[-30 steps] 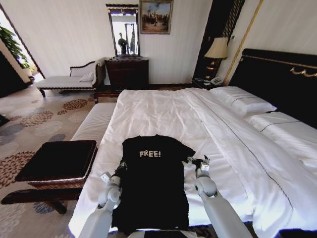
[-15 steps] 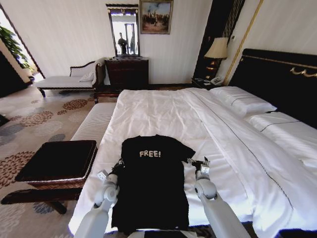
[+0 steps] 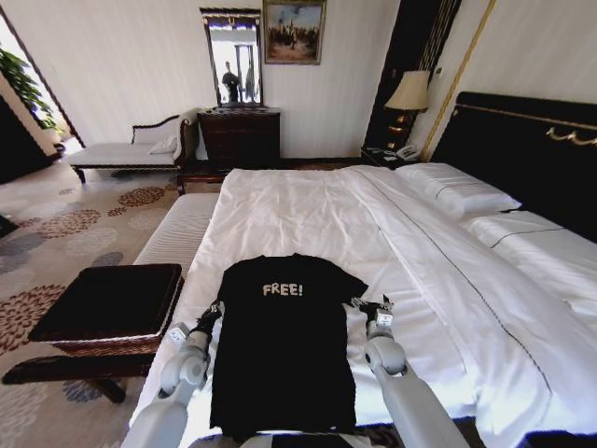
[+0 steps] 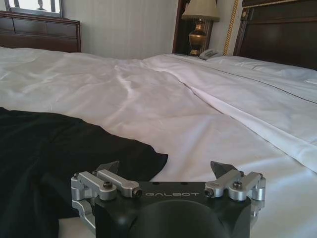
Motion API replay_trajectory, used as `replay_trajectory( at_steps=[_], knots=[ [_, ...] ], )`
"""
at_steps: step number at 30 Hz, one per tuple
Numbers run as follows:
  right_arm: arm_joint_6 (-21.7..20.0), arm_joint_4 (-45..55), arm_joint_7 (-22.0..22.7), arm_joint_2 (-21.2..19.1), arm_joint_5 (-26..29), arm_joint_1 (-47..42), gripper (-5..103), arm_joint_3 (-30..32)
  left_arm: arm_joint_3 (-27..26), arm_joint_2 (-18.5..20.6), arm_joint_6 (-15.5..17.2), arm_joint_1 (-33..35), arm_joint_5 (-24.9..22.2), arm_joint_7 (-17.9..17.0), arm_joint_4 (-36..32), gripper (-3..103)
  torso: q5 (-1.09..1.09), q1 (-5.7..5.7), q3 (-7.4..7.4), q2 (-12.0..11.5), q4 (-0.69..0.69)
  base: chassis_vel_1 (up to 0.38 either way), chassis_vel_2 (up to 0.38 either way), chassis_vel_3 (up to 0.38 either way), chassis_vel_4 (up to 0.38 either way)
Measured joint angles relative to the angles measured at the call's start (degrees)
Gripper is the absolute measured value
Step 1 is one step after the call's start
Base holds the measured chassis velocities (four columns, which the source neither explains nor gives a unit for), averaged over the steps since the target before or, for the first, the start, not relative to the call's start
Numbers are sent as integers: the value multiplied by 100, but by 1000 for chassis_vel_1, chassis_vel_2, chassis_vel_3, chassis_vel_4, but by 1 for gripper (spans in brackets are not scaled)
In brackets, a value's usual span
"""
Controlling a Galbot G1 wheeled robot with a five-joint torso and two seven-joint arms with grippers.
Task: Fold the clothes on the bed and place them into the basket.
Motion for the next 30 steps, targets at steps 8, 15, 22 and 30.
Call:
replay_trajectory(
  at_steps=[8, 15, 22, 30],
  knots=[
    [60, 4, -41, 66, -74, -72, 100, 23, -312, 249, -2, 9, -237, -111, -125, 0, 0, 0, 0, 0, 0, 0, 0, 0, 0],
    [78, -9, -75, 88, -79, -40, 100, -55, -725, 505, 43, 53, -407, -88, -3, 0, 0, 0, 0, 0, 3, 0, 0, 0, 0],
    [91, -11, -86, 119, -106, -32, 100, -191, -666, 687, 113, -394, -468, -73, 503, 0, 1, 1, 0, 0, 1, 0, 0, 0, 0],
    [104, 66, -88, 107, -110, -137, 100, -137, -452, 687, 212, -759, -423, -162, 848, 6, 0, 1, 0, 0, -1, 0, 0, 0, 0]
  ],
)
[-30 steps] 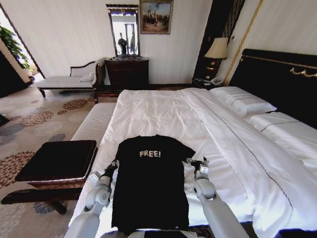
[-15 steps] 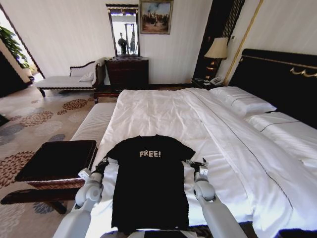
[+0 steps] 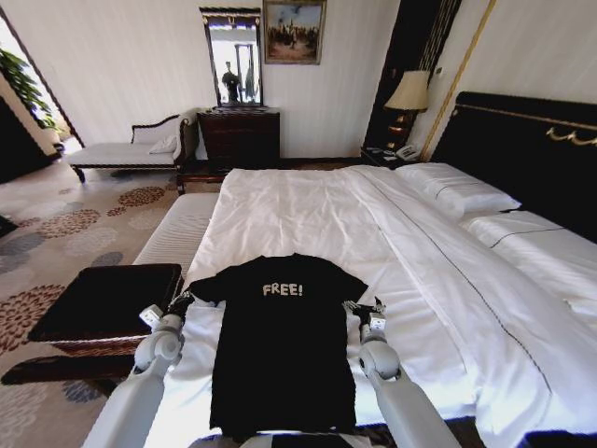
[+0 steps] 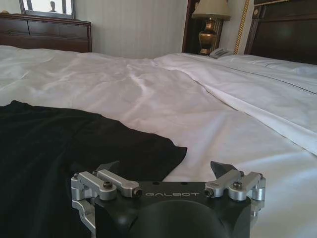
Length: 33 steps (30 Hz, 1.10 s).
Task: Fold the clothes on the bed and place them into the basket.
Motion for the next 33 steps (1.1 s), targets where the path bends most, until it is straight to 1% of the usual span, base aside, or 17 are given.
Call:
replay_trajectory(
  at_steps=[2, 3, 7, 8, 10, 13, 14, 15, 17, 18, 21, 23, 25, 28, 29, 32, 33],
  knots=[
    [6, 41, -8, -5, -2, -64, 100, 28, -36, -3, 49, 65, 12, -21, -8, 11, 0, 0, 0, 0, -1, 0, 0, 0, 0],
    [10, 78, -13, -9, -5, -109, 100, 43, -98, -3, 69, 199, 43, -32, -89, 22, 0, 0, 0, 0, -1, 0, 0, 0, 0],
    [13, 140, -19, -10, -7, -158, 100, 60, -213, 18, 89, 506, 75, -5, -346, 27, -1, 0, 0, 0, 2, 0, 0, 0, 0],
    [15, 196, -26, -11, -9, -220, 100, 70, -396, 88, 95, 1003, 87, 110, -859, 37, 0, 0, -1, 0, 4, 0, 0, 0, 0],
    [32, 208, -38, -11, -40, -266, 100, 73, -623, 178, 95, 1398, 63, 195, -1367, 49, 1, -1, -1, 0, 5, 0, 0, 0, 0],
    [50, 207, -47, -7, -61, -280, 100, 73, -717, 226, 100, 1489, -10, 202, -1564, 49, 2, -2, -2, 1, 4, 0, 0, 0, 0],
    [63, 198, -54, 4, -80, -298, 100, 72, -792, 298, 128, 1489, -124, 195, -1711, 59, 2, -2, -1, 1, 2, 0, 0, 0, 0],
    [66, 198, -56, 10, -87, -306, 100, 69, -793, 342, 155, 1403, -194, 159, -1723, 65, 1, -2, -1, 1, 2, 0, 0, 0, 0],
    [67, 198, -56, 14, -91, -311, 100, 67, -782, 360, 164, 1346, -217, 140, -1717, 65, 0, -2, -1, 1, 2, 0, 0, 0, 0],
    [67, 201, -57, 22, -93, -317, 100, 64, -734, 393, 186, 1195, -255, 87, -1669, 70, 1, -2, -1, 1, 1, 0, 0, 0, 0],
    [67, 245, -57, 29, -100, -345, 100, 58, -362, 455, 334, 408, -507, -117, -1370, 86, 0, -1, -1, 1, 0, 0, 0, 0, 0],
    [67, 250, -56, 28, -104, -352, 100, 58, -293, 459, 356, 264, -542, -145, -1298, 86, 1, -1, 0, 1, 0, 0, 0, 0, 0],
    [65, 233, -54, 14, -111, -302, 100, -22, 41, 444, 439, -414, -717, -232, -741, 96, 0, -1, 0, 1, -8, 0, 0, 0, 0],
    [53, 151, -51, -8, -94, -164, 100, -189, 88, 412, 452, -533, -754, -244, -538, 100, 0, -1, 0, 0, -3, 0, 0, 0, 0],
    [38, 69, -53, -25, -75, -39, 100, -333, 200, 365, 472, -645, -775, -242, -293, 100, 3, 0, 0, 0, 8, 0, 0, 0, 0],
    [32, 45, -53, -30, -69, -11, 100, -372, 355, 324, 482, -732, -741, -211, -112, 100, 2, 0, 0, -1, 9, 0, 0, 0, 0],
    [27, 25, -52, -32, -65, 0, 100, -386, 618, 247, 464, -878, -566, -112, 170, 100, -1, 0, 0, -1, 2, 0, 0, 0, 0]
  ],
)
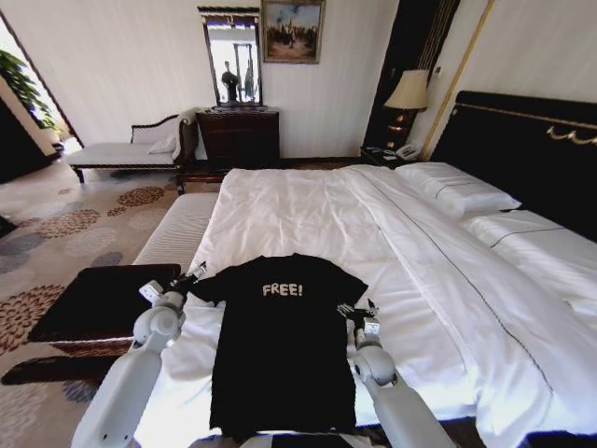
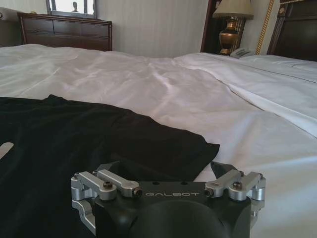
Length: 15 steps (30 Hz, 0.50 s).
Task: Fold the clothes on the bed and place them into the basket.
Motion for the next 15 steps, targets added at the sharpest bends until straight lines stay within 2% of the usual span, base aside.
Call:
replay_trajectory(
  at_steps=[3, 9, 15],
  knots=[
    [-9, -8, 3, -2, 15, 7, 100, 2, 252, -121, -100, -151, 191, 128, 242, 100, 0, 0, 0, 0, -3, 0, 0, 0, 0],
    [-13, -76, 14, 1, 19, 13, 100, 49, 529, -304, -207, -396, 303, 221, 461, 100, 1, 0, 0, 0, -1, 0, 0, 0, 0],
    [-13, -144, 14, 69, -34, 11, 100, 41, 622, -220, -283, -602, 238, 366, 279, 100, 4, -2, -1, 0, 1, 0, 0, 0, 0]
  ],
)
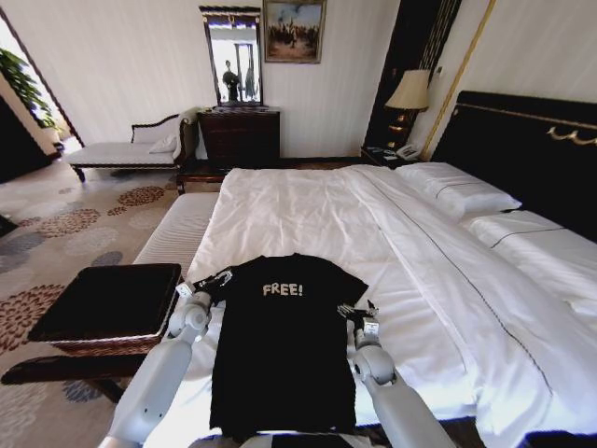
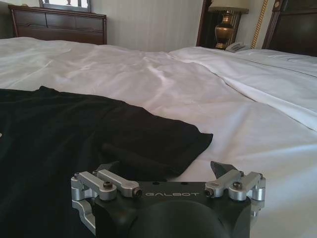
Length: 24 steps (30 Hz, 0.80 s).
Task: Fold the clothes on the bed and place them into the basket.
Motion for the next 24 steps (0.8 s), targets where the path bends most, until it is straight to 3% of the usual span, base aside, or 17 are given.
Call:
replay_trajectory(
  at_steps=[10, 24],
  knots=[
    [-4, -36, 11, 24, 5, 84, 100, -26, 630, -298, -63, -741, -47, 150, 971, 100, -2, 1, 1, 0, -3, 0, 0, 0, 0],
    [-1, -48, 26, -26, 65, 96, 100, 36, 870, -406, 30, -319, 52, 131, 1115, 100, -2, 0, 0, 0, -2, 0, 0, 0, 0]
  ],
)
